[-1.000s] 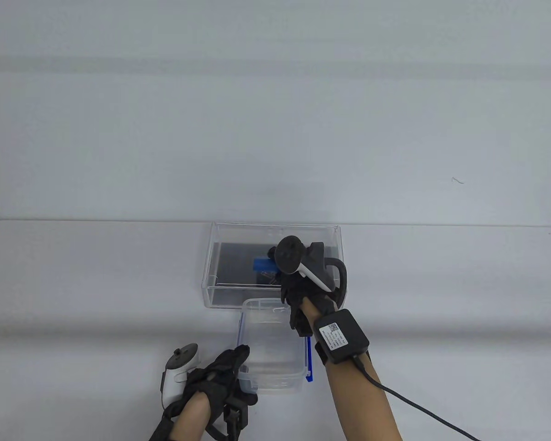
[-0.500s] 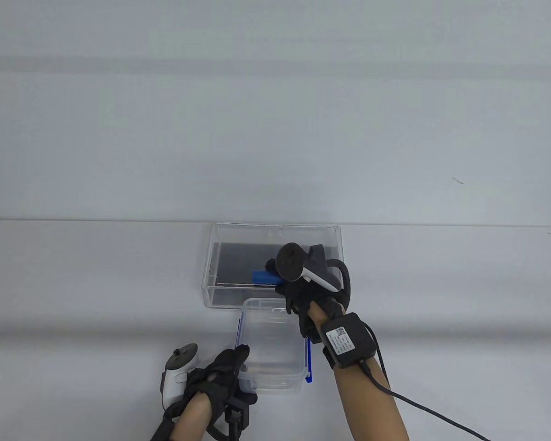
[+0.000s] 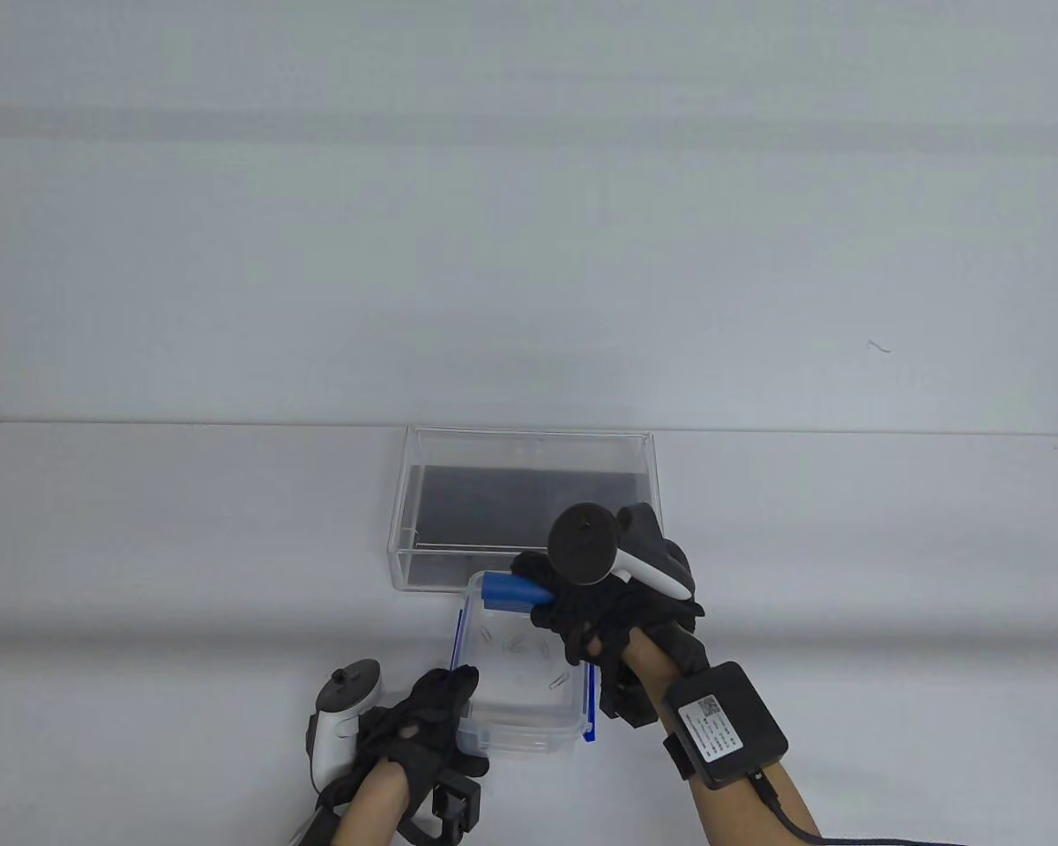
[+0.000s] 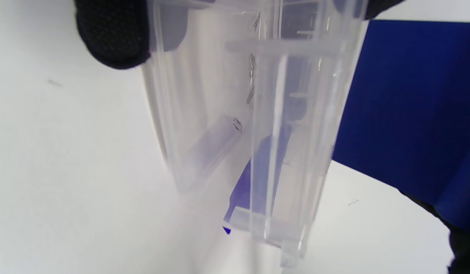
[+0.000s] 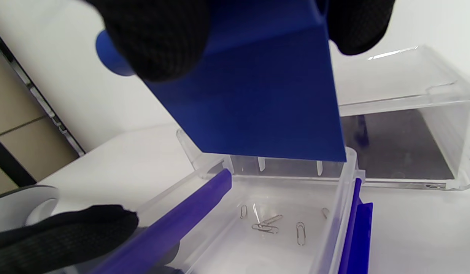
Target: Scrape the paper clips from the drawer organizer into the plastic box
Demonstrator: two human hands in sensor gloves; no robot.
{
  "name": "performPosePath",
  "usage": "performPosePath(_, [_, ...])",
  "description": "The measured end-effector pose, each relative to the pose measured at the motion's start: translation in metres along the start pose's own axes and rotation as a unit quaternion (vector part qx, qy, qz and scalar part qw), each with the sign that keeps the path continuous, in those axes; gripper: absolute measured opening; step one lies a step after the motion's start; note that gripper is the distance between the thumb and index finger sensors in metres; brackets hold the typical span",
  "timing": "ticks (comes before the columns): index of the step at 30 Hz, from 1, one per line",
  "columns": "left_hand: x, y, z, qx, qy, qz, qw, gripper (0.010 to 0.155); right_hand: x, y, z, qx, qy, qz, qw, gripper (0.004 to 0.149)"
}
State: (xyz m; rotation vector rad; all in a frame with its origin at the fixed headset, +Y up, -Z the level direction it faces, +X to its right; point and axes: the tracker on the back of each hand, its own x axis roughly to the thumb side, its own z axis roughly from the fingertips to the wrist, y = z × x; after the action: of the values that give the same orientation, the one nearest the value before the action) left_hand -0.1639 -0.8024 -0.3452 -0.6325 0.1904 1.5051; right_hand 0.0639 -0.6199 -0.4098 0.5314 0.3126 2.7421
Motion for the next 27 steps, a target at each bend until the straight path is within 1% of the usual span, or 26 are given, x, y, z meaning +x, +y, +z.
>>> performPosePath(3, [0.003, 0.001, 0.001, 0.012, -0.008, -0.021, 1.000, 0.087, -0.009, 0.003, 0.020, -0.054, 0.000, -0.038, 0.998, 0.064])
performPosePath(7, [0.006, 0.001, 0.003, 0.020, -0.019, -0.039, 0.999, 0.087, -0.025, 0.009, 0.051, -0.139, 0.011, -0.090, 0.986, 0.065])
performPosePath(11, [0.012, -0.001, 0.004, 0.019, -0.031, -0.055, 0.998, 0.086, -0.051, 0.018, 0.084, -0.215, 0.048, -0.160, 0.962, 0.065])
performPosePath(15, [0.016, -0.002, 0.007, 0.018, -0.043, -0.063, 0.997, 0.085, -0.083, 0.033, 0.116, -0.278, 0.122, -0.202, 0.931, 0.065])
performPosePath(19, [0.019, -0.001, 0.010, 0.021, -0.052, -0.066, 0.996, 0.084, -0.111, 0.051, 0.136, -0.293, 0.180, -0.240, 0.908, 0.065])
performPosePath(22, [0.020, 0.002, 0.011, 0.028, -0.058, -0.068, 0.996, 0.083, -0.125, 0.063, 0.139, -0.292, 0.197, -0.285, 0.891, 0.065])
performPosePath(24, [0.021, 0.003, 0.012, 0.032, -0.060, -0.068, 0.995, 0.083, -0.131, 0.068, 0.140, -0.272, 0.204, -0.301, 0.891, 0.065])
performPosePath(27, [0.026, 0.006, 0.014, 0.032, -0.072, -0.067, 0.995, 0.082, -0.134, 0.070, 0.142, -0.267, 0.201, -0.302, 0.893, 0.065])
